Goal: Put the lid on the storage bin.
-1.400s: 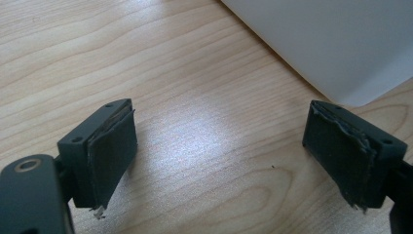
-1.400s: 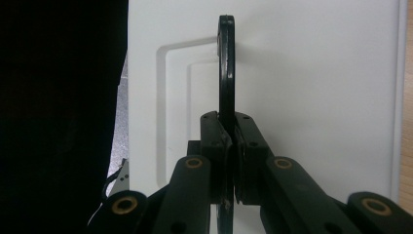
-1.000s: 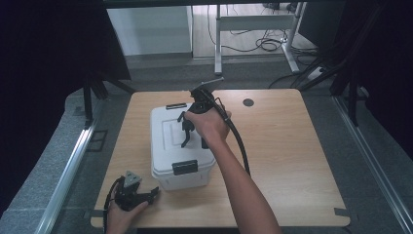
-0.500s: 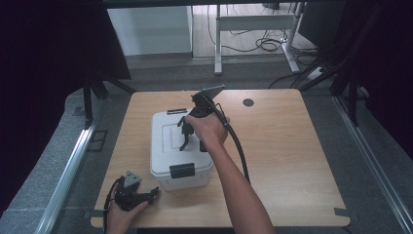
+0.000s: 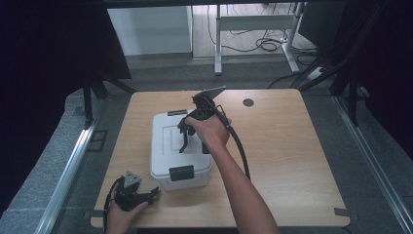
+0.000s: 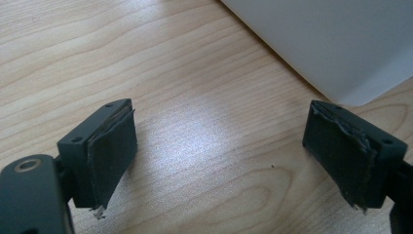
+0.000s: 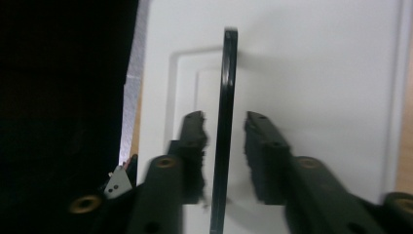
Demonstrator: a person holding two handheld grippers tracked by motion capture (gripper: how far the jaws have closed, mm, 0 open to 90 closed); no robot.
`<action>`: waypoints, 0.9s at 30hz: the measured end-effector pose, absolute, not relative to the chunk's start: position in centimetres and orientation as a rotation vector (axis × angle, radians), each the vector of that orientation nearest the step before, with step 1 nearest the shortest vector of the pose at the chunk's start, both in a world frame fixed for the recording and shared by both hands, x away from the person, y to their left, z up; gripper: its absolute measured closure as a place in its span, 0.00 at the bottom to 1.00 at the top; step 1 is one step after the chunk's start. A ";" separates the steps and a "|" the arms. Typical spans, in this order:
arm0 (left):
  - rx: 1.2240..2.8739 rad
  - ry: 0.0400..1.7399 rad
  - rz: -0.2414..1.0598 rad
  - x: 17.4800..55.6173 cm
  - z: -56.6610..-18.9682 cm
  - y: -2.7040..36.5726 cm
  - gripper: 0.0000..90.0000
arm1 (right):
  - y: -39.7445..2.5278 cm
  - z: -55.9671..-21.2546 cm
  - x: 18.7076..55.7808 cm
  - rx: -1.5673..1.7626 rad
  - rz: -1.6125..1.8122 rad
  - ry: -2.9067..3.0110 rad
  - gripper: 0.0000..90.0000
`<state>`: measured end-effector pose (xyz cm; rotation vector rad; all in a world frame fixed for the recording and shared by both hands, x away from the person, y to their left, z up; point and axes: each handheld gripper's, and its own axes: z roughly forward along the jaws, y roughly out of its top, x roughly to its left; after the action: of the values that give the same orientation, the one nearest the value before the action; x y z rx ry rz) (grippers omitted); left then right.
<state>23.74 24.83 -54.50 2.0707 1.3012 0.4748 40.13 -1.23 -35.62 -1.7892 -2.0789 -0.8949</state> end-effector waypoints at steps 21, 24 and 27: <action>2.072 1.302 0.474 23.7 -54.5 24.8 0.14 | -14.8 -34.8 35.9 -1.631 -1.359 -2.210 0.45; 2.071 1.302 0.474 23.7 -54.5 24.8 0.14 | -16.5 -35.7 34.8 -1.619 -1.390 -2.215 0.45; 2.069 1.301 0.476 23.7 -54.5 24.8 0.14 | -18.2 -36.9 33.8 -1.615 -1.426 -2.187 0.45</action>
<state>23.74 24.83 -54.50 2.0695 1.3012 0.4758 33.82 -18.16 -36.88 -1.6154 -2.1870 -1.4262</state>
